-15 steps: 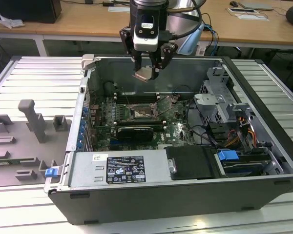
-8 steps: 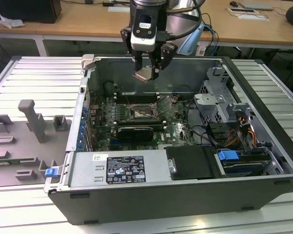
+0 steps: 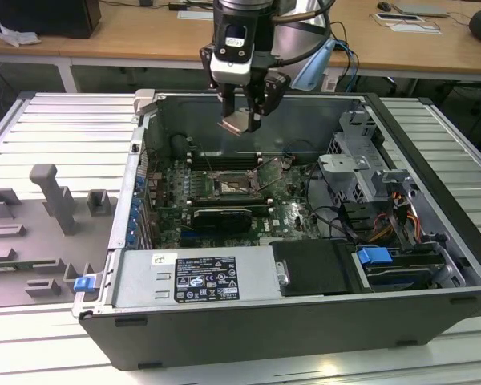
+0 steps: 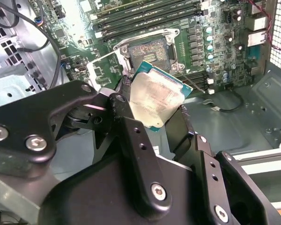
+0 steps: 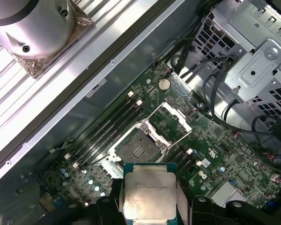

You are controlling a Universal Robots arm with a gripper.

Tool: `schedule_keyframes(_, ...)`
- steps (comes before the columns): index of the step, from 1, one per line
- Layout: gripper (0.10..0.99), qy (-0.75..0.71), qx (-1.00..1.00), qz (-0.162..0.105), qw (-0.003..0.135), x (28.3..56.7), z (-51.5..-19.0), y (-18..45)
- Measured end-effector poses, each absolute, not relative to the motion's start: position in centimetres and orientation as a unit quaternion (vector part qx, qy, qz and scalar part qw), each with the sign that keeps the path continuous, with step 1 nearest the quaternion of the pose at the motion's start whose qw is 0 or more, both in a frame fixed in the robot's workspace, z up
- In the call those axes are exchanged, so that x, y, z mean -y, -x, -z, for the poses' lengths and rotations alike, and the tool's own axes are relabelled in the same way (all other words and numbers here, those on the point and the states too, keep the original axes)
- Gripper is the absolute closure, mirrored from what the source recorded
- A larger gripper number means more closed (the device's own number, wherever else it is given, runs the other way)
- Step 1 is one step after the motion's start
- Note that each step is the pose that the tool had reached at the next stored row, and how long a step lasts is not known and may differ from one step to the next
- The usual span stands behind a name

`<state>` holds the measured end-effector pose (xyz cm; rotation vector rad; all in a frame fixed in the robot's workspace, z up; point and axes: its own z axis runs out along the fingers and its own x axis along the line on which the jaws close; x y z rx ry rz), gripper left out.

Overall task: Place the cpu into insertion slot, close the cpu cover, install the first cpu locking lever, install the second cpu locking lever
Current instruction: 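Place the cpu into insertion slot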

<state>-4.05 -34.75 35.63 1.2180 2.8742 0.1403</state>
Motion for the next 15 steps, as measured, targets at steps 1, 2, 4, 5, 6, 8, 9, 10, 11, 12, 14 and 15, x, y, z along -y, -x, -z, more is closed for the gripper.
schedule_keyframes(1,0.549,-0.395,-0.918,-0.045,0.009,34.75,-35.62,4.05)
schedule_keyframes(2,0.549,-0.399,-0.916,-0.045,0.009,34.75,-35.61,4.05)
schedule_keyframes(4,0.549,-0.409,-0.911,-0.045,0.009,34.75,-35.60,4.05)
schedule_keyframes(5,0.549,-0.413,-0.909,-0.045,0.010,34.75,-35.60,4.05)
schedule_keyframes(6,0.549,-0.416,-0.908,-0.045,0.010,34.75,-35.59,4.05)
schedule_keyframes(8,0.549,-0.421,-0.906,-0.045,0.010,34.75,-35.59,4.05)
schedule_keyframes(9,0.549,-0.424,-0.905,-0.045,0.010,34.75,-35.58,4.05)
schedule_keyframes(10,0.549,-0.427,-0.903,-0.045,0.010,34.75,-35.58,4.05)
schedule_keyframes(11,0.549,-0.429,-0.902,-0.044,0.010,34.75,-35.58,4.05)
schedule_keyframes(12,0.549,-0.432,-0.901,-0.044,0.010,34.75,-35.58,4.05)
schedule_keyframes(14,0.549,-0.439,-0.898,-0.044,0.011,34.75,-35.57,4.05)
schedule_keyframes(15,0.549,-0.442,-0.896,-0.044,0.011,34.75,-35.56,4.05)
